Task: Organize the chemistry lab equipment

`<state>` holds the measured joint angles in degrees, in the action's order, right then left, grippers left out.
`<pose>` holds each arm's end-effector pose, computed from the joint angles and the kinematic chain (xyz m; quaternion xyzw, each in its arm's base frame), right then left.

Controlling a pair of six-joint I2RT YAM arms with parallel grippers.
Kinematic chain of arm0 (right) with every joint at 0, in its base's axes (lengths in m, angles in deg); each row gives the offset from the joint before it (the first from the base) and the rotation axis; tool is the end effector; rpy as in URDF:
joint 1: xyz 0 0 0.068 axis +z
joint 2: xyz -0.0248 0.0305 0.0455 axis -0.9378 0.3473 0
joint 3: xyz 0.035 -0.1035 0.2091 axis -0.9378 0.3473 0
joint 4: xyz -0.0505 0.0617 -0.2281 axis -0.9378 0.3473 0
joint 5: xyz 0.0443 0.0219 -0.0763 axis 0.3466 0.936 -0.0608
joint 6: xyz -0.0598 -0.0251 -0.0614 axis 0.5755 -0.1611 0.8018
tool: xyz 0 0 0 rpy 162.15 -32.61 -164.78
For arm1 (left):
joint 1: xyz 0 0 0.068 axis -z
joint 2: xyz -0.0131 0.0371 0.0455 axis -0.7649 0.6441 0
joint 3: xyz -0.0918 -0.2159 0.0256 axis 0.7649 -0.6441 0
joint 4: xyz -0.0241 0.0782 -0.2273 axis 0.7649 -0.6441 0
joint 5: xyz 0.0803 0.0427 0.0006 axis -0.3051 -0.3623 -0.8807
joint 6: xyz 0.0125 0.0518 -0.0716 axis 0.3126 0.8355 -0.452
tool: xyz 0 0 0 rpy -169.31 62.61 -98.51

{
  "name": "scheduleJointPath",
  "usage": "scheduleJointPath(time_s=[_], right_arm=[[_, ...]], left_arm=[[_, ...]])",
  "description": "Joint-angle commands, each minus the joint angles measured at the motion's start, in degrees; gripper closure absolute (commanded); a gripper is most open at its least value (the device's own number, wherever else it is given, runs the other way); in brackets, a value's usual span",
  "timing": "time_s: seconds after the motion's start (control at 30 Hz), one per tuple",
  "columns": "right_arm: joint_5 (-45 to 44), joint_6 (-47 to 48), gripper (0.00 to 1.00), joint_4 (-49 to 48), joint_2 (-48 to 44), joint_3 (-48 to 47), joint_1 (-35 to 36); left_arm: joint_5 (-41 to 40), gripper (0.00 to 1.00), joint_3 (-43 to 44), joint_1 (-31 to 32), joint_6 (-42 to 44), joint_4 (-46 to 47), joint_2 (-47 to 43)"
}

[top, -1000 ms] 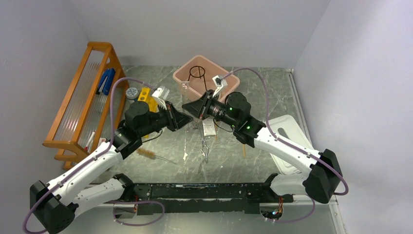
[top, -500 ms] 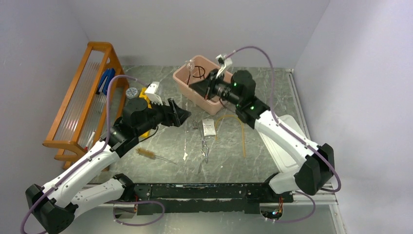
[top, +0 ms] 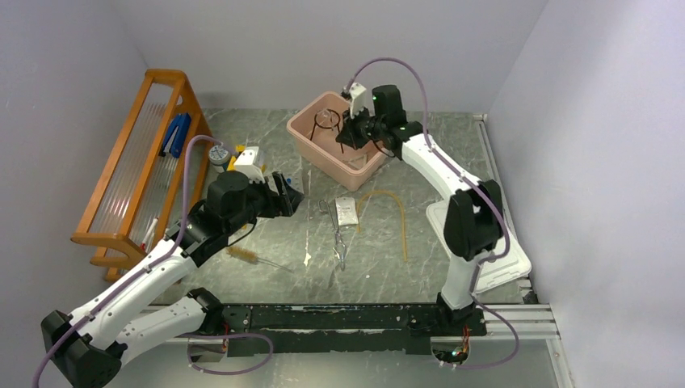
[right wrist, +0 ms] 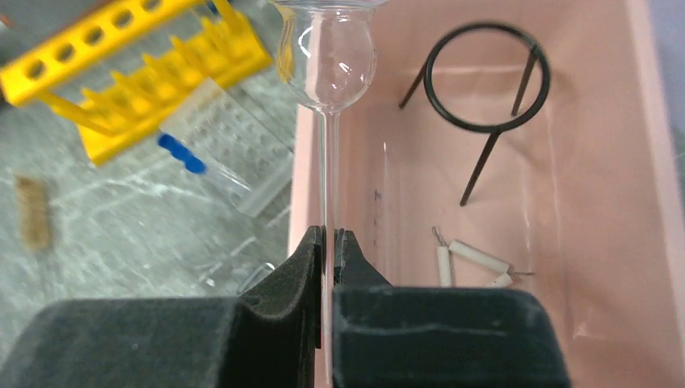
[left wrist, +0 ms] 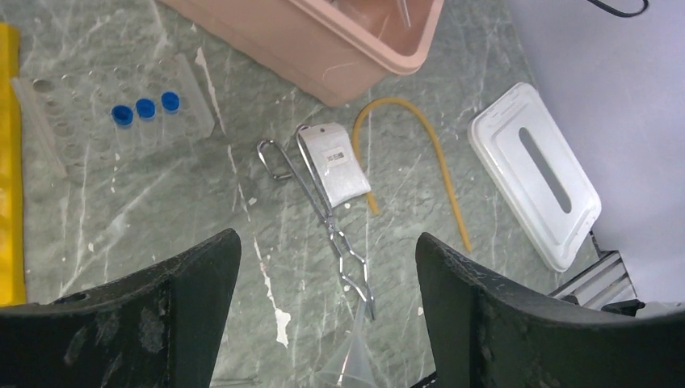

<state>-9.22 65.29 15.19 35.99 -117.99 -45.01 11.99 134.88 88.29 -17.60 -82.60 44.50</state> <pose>0.3801 0.2146 0.2758 -0.3431 0.7626 0.2782 0.4725 0.1994 -0.1484 0.2811 0.0173 0.8210 -0.2975 0.4871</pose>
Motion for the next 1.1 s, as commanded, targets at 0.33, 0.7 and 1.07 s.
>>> scheduleJointPath(time_s=[0.33, 0.7, 1.07], right_arm=[[1.2, 14.1, 1.00, 15.6, 18.0, -15.1, 0.1], [-0.9, 15.3, 0.98, 21.7, 28.8, -25.9, 0.1], [-1.0, 14.7, 0.89, 23.8, 31.3, -27.5, 0.1]], left_arm=[[4.7, 0.18, -0.8, -0.2, -1.3, 3.0, 0.7], [3.0, 0.18, -0.2, -0.2, -1.2, 0.1, -0.1], [3.2, 0.18, -0.3, -0.2, -1.4, 0.4, 0.5]])
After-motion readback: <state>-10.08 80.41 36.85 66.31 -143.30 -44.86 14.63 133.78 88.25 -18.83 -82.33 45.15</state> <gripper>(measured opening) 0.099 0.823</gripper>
